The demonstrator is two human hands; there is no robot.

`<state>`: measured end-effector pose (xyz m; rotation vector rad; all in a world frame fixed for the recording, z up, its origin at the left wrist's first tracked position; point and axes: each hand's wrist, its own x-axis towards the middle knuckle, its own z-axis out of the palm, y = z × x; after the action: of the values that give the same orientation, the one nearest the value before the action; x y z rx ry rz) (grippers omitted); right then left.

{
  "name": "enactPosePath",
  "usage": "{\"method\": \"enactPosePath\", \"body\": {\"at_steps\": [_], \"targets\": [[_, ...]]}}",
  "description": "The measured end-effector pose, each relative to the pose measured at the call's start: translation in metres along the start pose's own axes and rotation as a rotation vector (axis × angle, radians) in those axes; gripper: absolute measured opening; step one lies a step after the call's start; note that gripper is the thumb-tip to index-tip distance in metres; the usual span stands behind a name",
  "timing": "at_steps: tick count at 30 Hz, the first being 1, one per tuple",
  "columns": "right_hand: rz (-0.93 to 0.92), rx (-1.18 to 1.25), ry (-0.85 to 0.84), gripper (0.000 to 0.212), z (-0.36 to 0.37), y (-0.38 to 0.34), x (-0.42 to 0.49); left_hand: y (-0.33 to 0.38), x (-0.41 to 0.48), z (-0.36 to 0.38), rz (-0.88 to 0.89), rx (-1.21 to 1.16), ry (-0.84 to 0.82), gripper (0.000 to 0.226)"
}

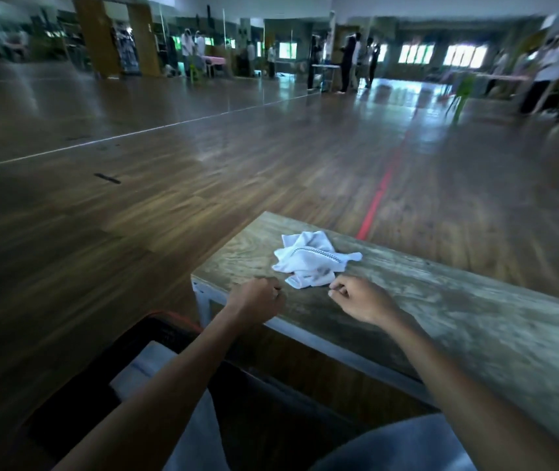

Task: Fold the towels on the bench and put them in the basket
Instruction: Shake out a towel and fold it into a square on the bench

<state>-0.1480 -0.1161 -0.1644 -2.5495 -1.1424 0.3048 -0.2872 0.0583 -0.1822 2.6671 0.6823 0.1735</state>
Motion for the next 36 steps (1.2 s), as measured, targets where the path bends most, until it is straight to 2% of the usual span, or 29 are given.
{"method": "enactPosePath", "body": {"at_steps": [7, 14, 15, 18, 20, 23, 26, 30, 33, 36], "targets": [[0.069, 0.05, 0.019, 0.024, 0.001, 0.047, 0.039, 0.014, 0.073, 0.027, 0.117, 0.025, 0.073, 0.03], [0.099, -0.051, 0.047, 0.021, 0.026, 0.051, 0.1, -0.002, 0.137, 0.056, 0.056, 0.034, 0.092, 0.039], [0.101, -0.067, 0.066, 0.025, 0.033, 0.051, 0.106, -0.003, 0.142, 0.061, 0.059, 0.032, 0.111, 0.038], [0.085, -0.061, 0.17, 0.052, 0.052, 0.05, 0.123, -0.003, 0.15, 0.071, 0.102, 0.04, 0.176, 0.029], [0.045, -0.092, 0.214, 0.057, 0.057, 0.048, 0.133, -0.004, 0.149, 0.076, 0.156, 0.064, 0.247, 0.024], [-0.013, -0.15, 0.255, 0.034, 0.055, 0.049, 0.138, -0.007, 0.142, 0.081, 0.243, 0.09, 0.315, 0.016], [-0.13, -0.204, 0.301, 0.016, 0.057, 0.054, 0.122, -0.015, 0.125, 0.087, 0.335, 0.145, 0.301, 0.025], [-0.232, -0.296, 0.202, 0.015, 0.063, 0.068, 0.075, -0.015, 0.092, 0.102, 0.476, 0.152, 0.216, 0.024], [-0.211, -0.295, 0.153, 0.015, 0.067, 0.077, 0.038, -0.007, 0.066, 0.115, 0.608, 0.139, 0.177, 0.02], [-0.176, -0.284, 0.041, 0.025, 0.07, 0.087, 0.015, 0.002, 0.047, 0.117, 0.682, 0.073, 0.168, 0.013]]}}
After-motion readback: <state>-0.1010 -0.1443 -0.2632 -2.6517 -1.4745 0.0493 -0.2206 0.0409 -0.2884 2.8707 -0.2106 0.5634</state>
